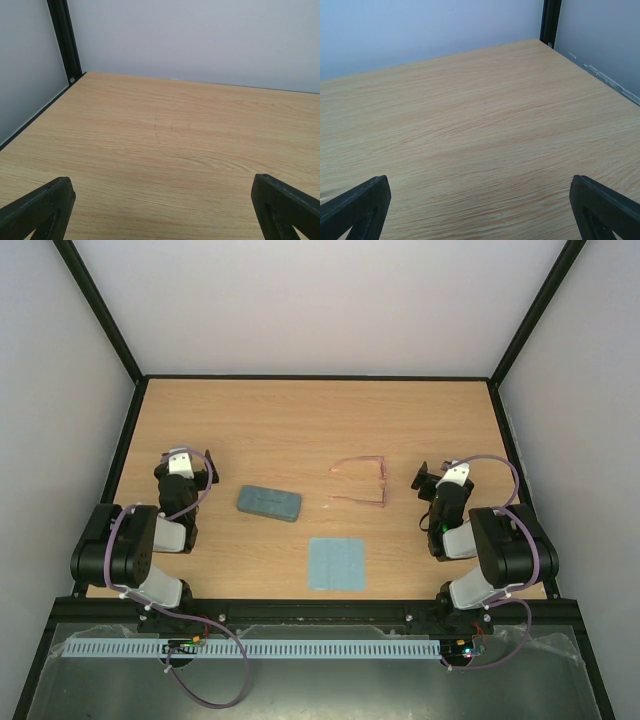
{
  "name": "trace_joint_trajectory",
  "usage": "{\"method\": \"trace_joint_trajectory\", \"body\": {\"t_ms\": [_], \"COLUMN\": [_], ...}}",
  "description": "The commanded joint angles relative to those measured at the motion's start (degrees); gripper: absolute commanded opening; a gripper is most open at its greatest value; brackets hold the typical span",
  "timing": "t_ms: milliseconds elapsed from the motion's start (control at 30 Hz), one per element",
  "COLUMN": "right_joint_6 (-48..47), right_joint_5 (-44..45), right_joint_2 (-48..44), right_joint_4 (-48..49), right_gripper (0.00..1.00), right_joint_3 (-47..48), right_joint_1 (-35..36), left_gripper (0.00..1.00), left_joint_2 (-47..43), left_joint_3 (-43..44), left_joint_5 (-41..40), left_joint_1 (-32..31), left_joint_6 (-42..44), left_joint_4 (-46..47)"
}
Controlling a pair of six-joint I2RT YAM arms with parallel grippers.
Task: Organize the sunglasses
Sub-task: Pick up the sunglasses case from the center of the board.
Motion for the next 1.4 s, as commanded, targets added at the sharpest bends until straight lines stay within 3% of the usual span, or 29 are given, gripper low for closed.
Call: {"method": "trace_joint_trajectory", "body": {"t_ms": [0,167,267,367,500,667,800,933,1000,1100,1167,1267,1367], "right_joint_6": [-0.44,0.12,-1.16,0.30,10.22,16.58,17.79,18.29,20.78,20.51,19.61,15.59,9.23], "right_joint_5": [0.35,2.14,2.86,3.61,1.80,-11.80,-22.27,-36.24,-38.45,-47.79,-51.28,-47.02,-43.62], "right_joint_2": [-0.11,-0.49,-7.29,-15.83,-23.36,-30.03,-37.32,-43.49,-43.39,-35.94,-29.42,-21.64,-12.66], "right_joint_4": [0.96,2.25,1.21,-15.39,-43.15,-65.32,-71.72,-70.06,-68.55,-69.62,-70.94,-74.27,-80.97], "right_gripper": [0.99,0.99,0.99,0.99,0.99,0.99,0.99,0.99,0.99,0.99,0.99,0.99,0.99], "right_joint_3": [0.65,-0.01,-2.26,2.98,13.06,25.51,30.25,30.97,30.97,38.16,43.08,49.10,56.38], "right_joint_1": [-0.18,-0.20,1.09,3.06,3.22,3.25,3.25,3.25,3.21,3.25,4.94,10.89,16.95], "left_gripper": [1.00,1.00,0.99,0.99,1.00,0.99,1.00,0.99,1.00,0.99,1.00,0.99,1.00], "left_joint_2": [0.34,-1.41,-7.38,-16.06,-28.92,-40.77,-46.21,-46.97,-46.37,-47.35,-48.43,-48.85,-49.51], "left_joint_3": [1.02,-1.06,-4.68,-0.91,8.89,20.75,29.49,40.81,43.14,41.05,38.49,35.81,34.37], "left_joint_5": [-0.36,-5.14,-11.92,-13.63,-11.67,-8.43,-6.51,-0.72,5.81,3.80,4.76,9.04,10.23], "left_joint_1": [-0.23,-3.00,-7.07,-10.01,-11.46,-13.23,-13.45,-13.42,-13.41,-13.04,-12.37,-12.36,-12.43], "left_joint_6": [0.52,2.38,5.05,5.90,-3.66,-16.75,-25.98,-29.35,-27.49,-35.78,-36.84,-37.16,-39.02], "left_joint_4": [1.84,4.74,8.48,-5.97,-30.71,-52.16,-63.69,-76.23,-77.11,-78.43,-77.30,-76.50,-81.57]}}
